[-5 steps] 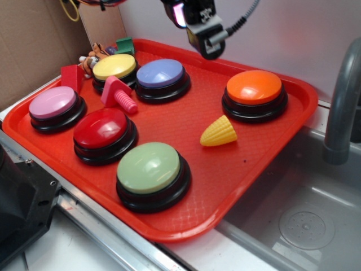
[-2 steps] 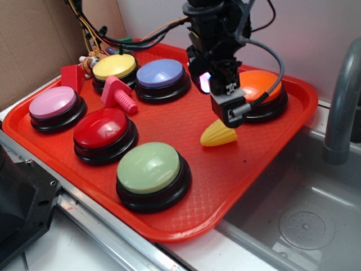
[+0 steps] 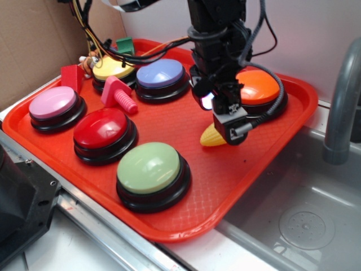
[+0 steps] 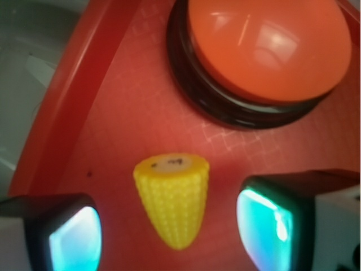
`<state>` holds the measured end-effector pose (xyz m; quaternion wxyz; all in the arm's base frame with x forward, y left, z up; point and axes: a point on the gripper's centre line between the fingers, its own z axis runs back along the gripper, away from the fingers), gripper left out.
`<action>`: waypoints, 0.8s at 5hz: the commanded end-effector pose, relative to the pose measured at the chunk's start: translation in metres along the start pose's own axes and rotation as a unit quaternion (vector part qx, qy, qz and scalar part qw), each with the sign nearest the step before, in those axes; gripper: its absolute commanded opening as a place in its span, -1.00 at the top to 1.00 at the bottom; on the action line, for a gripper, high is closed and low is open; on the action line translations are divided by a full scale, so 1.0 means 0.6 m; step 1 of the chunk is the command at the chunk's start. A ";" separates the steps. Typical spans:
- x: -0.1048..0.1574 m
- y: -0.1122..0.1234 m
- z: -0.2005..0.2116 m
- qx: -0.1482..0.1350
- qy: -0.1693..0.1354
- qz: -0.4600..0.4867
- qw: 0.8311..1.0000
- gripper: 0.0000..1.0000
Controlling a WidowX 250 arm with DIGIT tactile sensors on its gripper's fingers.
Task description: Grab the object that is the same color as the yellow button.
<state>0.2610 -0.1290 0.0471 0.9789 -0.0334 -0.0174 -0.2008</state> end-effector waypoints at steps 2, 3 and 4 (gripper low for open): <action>-0.002 -0.005 -0.019 -0.007 -0.011 0.020 1.000 -1.00; 0.010 -0.007 -0.026 0.004 -0.008 0.026 1.000 0.30; 0.013 -0.008 -0.024 0.006 -0.012 0.028 1.000 1.00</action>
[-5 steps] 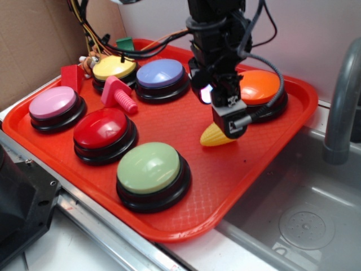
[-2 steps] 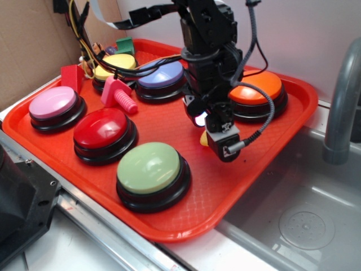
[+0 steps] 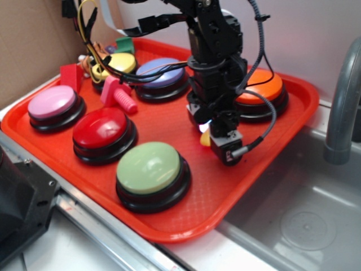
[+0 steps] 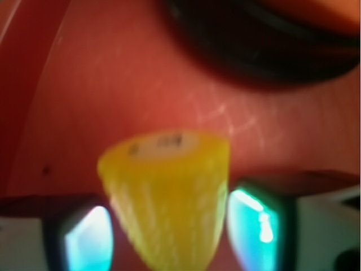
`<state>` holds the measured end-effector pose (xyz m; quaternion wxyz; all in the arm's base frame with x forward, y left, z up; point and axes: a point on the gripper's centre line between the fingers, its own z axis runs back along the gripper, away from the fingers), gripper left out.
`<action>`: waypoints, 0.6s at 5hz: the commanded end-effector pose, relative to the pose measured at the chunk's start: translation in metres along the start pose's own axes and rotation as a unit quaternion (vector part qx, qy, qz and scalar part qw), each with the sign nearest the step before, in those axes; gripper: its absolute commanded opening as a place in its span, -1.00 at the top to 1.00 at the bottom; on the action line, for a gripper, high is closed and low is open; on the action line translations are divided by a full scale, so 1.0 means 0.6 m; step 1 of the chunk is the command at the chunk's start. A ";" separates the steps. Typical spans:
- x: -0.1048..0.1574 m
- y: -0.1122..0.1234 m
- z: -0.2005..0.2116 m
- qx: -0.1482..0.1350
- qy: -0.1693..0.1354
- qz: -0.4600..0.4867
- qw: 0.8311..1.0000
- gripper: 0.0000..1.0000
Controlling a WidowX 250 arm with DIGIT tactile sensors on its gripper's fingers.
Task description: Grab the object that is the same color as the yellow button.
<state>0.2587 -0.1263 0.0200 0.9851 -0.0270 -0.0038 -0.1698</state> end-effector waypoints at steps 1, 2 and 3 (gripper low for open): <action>0.015 -0.015 0.036 0.006 -0.039 0.021 0.999 1.00; 0.014 -0.009 0.058 0.012 -0.051 0.038 0.998 1.00; 0.011 0.005 0.092 0.022 -0.057 0.069 0.996 1.00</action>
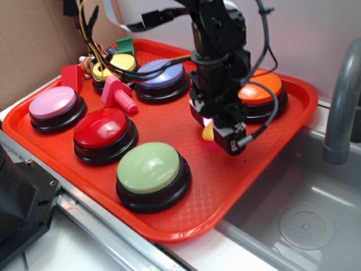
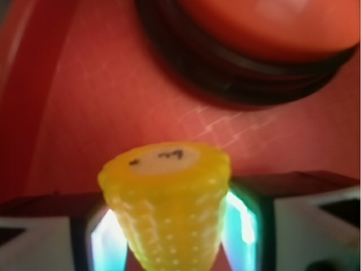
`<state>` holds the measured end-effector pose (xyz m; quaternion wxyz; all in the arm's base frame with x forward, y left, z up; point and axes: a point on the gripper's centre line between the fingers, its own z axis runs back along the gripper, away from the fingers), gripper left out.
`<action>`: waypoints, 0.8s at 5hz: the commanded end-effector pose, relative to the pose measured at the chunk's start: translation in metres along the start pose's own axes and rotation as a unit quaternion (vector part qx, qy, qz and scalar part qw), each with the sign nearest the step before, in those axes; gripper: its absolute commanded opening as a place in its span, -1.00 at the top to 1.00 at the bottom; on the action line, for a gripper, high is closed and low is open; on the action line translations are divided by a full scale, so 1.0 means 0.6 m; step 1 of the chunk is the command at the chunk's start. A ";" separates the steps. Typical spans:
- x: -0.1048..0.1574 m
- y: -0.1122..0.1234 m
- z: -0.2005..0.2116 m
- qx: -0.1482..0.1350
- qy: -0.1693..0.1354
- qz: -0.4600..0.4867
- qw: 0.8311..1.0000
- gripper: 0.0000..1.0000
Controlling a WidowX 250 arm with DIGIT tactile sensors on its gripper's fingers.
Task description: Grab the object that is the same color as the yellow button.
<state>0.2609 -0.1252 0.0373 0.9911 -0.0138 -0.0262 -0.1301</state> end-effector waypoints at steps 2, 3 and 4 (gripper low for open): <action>-0.048 0.057 0.188 0.007 -0.077 0.101 0.992 1.00; -0.091 0.085 0.229 0.013 -0.091 0.137 0.986 1.00; -0.129 0.107 0.249 0.000 -0.096 0.168 0.981 1.00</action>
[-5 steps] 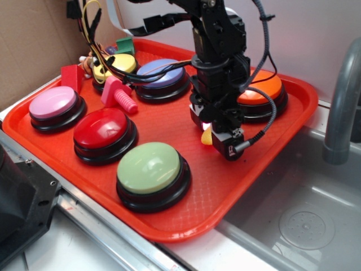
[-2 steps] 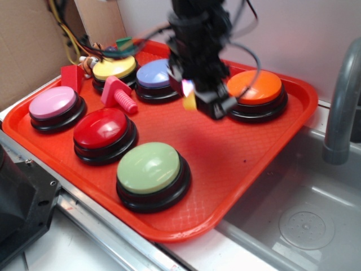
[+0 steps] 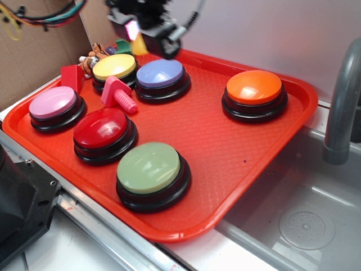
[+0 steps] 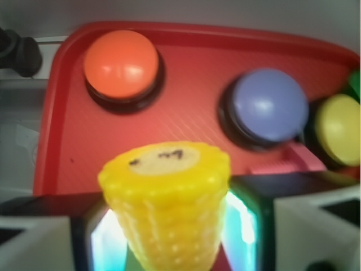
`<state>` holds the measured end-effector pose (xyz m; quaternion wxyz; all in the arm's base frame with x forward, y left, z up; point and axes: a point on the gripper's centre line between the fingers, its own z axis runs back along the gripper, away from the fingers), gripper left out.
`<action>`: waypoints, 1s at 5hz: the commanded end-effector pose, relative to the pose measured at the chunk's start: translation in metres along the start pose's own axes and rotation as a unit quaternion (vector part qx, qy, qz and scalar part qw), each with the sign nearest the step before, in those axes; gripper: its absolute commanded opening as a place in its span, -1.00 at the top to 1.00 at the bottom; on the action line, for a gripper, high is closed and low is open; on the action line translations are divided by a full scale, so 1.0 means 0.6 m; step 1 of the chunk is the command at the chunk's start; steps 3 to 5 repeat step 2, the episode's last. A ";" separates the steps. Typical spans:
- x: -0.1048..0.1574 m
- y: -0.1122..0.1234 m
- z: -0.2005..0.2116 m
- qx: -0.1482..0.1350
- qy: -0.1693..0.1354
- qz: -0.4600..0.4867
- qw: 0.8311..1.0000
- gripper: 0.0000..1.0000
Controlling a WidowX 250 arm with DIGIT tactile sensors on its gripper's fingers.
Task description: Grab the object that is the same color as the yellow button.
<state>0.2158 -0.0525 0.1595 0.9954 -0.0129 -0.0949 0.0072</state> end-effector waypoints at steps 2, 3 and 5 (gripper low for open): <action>-0.059 0.058 0.048 -0.024 0.007 0.075 0.997 1.00; -0.059 0.058 0.048 -0.024 0.007 0.075 0.997 1.00; -0.059 0.058 0.048 -0.024 0.007 0.075 0.997 1.00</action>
